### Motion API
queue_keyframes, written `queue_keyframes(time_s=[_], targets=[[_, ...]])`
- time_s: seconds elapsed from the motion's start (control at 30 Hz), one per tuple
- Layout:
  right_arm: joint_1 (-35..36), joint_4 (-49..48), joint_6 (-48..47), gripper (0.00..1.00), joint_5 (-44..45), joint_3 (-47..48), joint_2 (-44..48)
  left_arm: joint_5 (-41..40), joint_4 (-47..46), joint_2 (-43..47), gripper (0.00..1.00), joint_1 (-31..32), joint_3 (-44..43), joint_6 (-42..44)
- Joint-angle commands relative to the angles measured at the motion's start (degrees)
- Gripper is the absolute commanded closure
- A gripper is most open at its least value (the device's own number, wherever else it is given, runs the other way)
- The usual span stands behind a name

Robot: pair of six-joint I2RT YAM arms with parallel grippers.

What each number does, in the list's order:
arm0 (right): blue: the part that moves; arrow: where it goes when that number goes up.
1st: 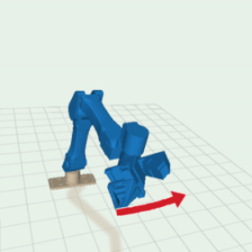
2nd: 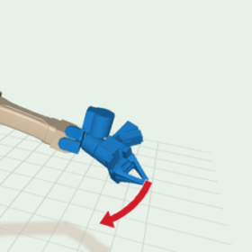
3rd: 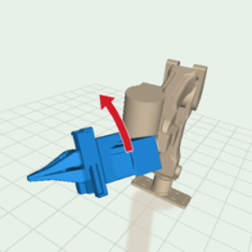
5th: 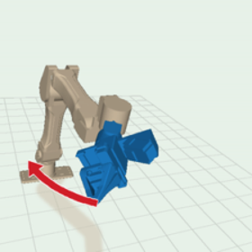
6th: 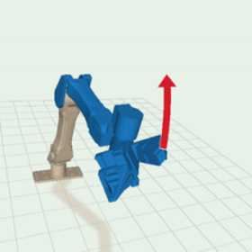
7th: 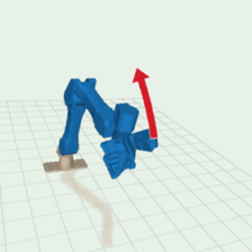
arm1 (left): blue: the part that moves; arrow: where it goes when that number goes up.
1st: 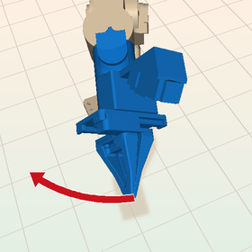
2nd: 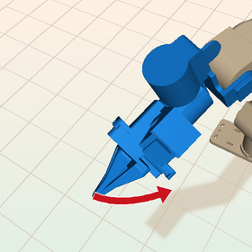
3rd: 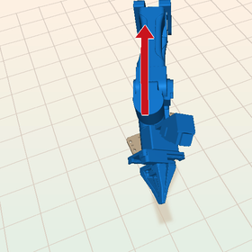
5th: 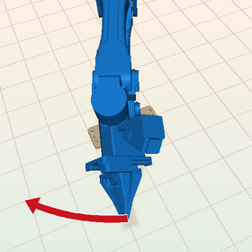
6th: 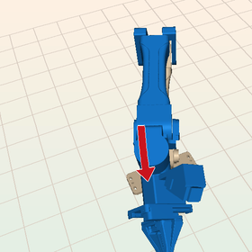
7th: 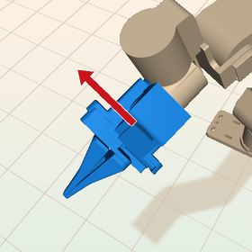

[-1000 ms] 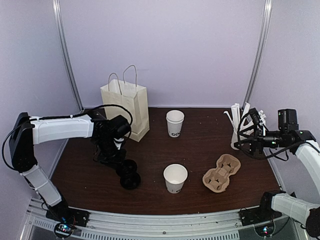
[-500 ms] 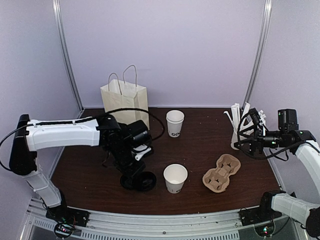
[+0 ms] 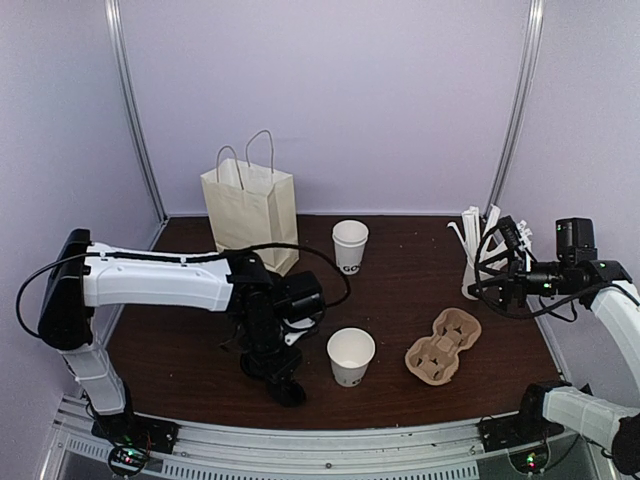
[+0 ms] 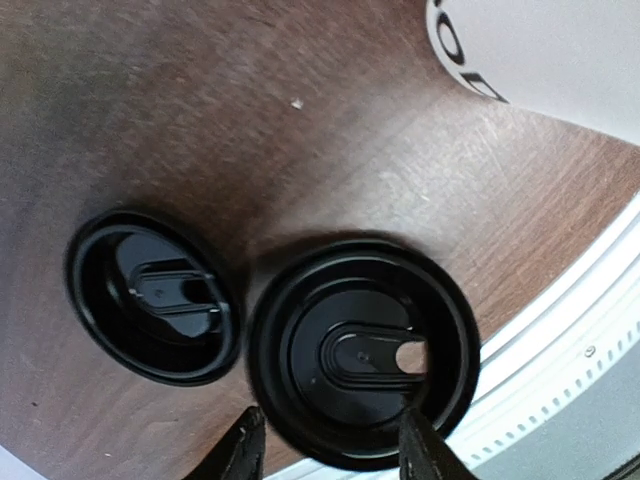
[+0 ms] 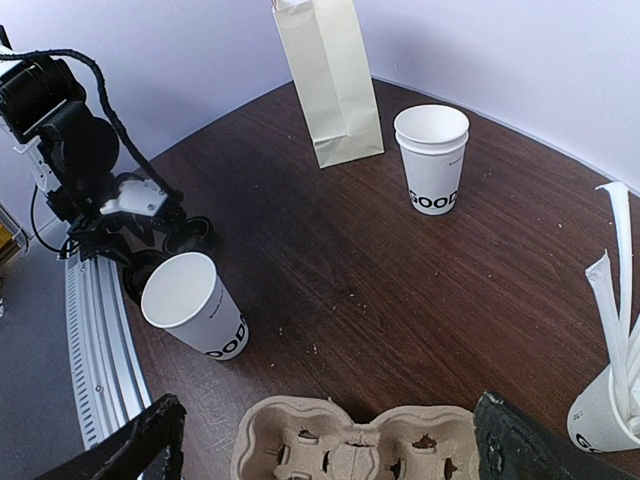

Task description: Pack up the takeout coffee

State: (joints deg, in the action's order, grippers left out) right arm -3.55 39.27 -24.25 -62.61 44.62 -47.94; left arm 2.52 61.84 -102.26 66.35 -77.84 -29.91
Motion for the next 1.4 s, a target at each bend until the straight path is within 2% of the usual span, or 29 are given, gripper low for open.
queue_keyframes(time_s=[0.0, 0.07, 0.13, 0.23, 0.43, 0.9, 1.37], targets=[[0.5, -0.2, -0.4, 0.0, 0.2, -0.4, 0.5, -6.1, 3.7, 4.4, 0.53, -5.3, 0.7, -1.5], [0.5, -0.1, -0.4, 0.0, 0.2, -0.4, 0.6, -6.1, 2.3, 7.1, 0.55, -10.9, 5.2, -3.8], [0.5, 0.0, -0.4, 0.0, 0.1, -0.4, 0.7, -2.8, -1.5, 9.7, 0.57, -16.6, 10.0, -5.3], [0.5, 0.2, -0.6, 0.0, 0.1, -0.4, 0.8, 1.9, -5.8, 11.5, 0.58, -21.0, 13.4, -6.3], [0.5, 0.2, -0.6, 0.0, 0.3, -0.4, 0.7, 7.9, -9.9, 8.6, 0.58, -21.6, 14.4, -5.0], [0.5, 0.3, -0.9, 0.0, 0.7, -0.5, 0.8, 5.3, -11.3, 2.2, 0.69, -23.2, 14.8, -4.8], [0.4, 0.4, -1.0, 0.0, 1.0, -0.6, 1.0, 6.9, -13.5, 1.1, 0.9, -26.3, 15.3, -3.4]])
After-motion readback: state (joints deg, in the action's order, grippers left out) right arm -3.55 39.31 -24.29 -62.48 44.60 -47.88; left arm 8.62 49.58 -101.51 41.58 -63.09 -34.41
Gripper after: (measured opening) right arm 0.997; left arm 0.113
